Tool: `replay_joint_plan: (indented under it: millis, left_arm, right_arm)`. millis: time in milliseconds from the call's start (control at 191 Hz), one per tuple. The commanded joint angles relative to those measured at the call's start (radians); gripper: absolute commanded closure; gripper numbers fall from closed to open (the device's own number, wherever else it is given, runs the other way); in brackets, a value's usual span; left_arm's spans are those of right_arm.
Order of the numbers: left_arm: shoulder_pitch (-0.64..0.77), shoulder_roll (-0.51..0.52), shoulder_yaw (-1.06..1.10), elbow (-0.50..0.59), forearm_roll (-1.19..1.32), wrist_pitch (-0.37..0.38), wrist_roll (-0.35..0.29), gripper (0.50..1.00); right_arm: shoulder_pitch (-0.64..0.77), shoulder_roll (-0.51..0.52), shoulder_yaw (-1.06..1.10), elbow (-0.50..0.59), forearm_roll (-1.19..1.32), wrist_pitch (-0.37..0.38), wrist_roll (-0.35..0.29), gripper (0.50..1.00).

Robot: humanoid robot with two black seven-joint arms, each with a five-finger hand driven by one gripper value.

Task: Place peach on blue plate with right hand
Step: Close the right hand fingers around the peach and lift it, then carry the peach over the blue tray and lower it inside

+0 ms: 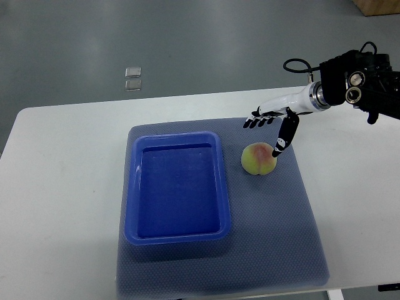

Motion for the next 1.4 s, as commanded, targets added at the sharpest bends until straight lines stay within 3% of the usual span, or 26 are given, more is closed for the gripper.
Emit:
replay_joint_plan:
  millis: [0, 660, 666, 770, 833, 896, 901, 922, 1017, 1273, 1289, 1394]
  left_arm:
    - [0.0, 0.0, 0.0, 0.0, 0.0, 0.0, 0.0, 0.5]
    - [0.0, 0.0, -0.002, 0.003, 0.0, 0.0, 0.0, 0.5]
    - [0.0, 0.0, -0.002, 0.003, 0.0, 0.0, 0.0, 0.5]
    - [0.0, 0.0, -0.002, 0.003, 0.0, 0.0, 0.0, 0.5]
    - [0.0, 0.0, -0.002, 0.005, 0.0, 0.0, 0.0, 0.5]
    - [0.0, 0.0, -0.002, 0.005, 0.0, 0.0, 0.0, 0.5]
    - [0.0, 0.0, -0.002, 0.005, 0.0, 0.0, 0.0, 0.5]
    - [0.0, 0.0, -0.002, 0.005, 0.0, 0.0, 0.0, 0.5]
    - [0.0, 0.0, -0.002, 0.005, 0.0, 0.0, 0.0, 0.5]
    - [0.0, 0.0, -0.002, 0.0, 0.0, 0.0, 0.0, 0.5]
    - [0.0, 0.0, -0.002, 0.0, 0.0, 0.0, 0.0, 0.5]
    - [0.0, 0.0, -0.002, 0.0, 0.0, 0.0, 0.0, 0.5]
  right_arm:
    - [-0.032, 0.005, 0.0, -0.002, -0.003, -0.033, 0.0, 0.568]
    - [-0.186, 0.068, 0.0, -0.038, -0.051, -0.251, 0.012, 0.587]
    - [-0.196, 0.07, 0.0, -0.038, -0.054, -0.262, 0.014, 0.627]
    - [-0.206, 0.071, 0.0, -0.038, -0.068, -0.286, 0.014, 0.756]
    - [-0.203, 0.068, 0.0, -0.038, -0.069, -0.289, 0.012, 0.912]
    - [-0.203, 0.066, 0.0, -0.038, -0.069, -0.288, 0.012, 0.924]
    - [-0.195, 0.054, 0.001, -0.034, -0.066, -0.279, 0.012, 0.96]
    - [-0.192, 0.05, 0.004, -0.032, -0.065, -0.277, 0.012, 0.973]
    - [-0.186, 0.036, 0.012, -0.026, -0.06, -0.273, 0.012, 0.983]
    - [0.029, -0.131, 0.032, 0.1, 0.026, -0.156, 0.012, 0.983]
    - [0.107, -0.18, 0.032, 0.135, 0.078, -0.127, 0.012, 0.983]
    - [0.198, -0.242, 0.032, 0.169, 0.123, -0.081, 0.012, 0.979]
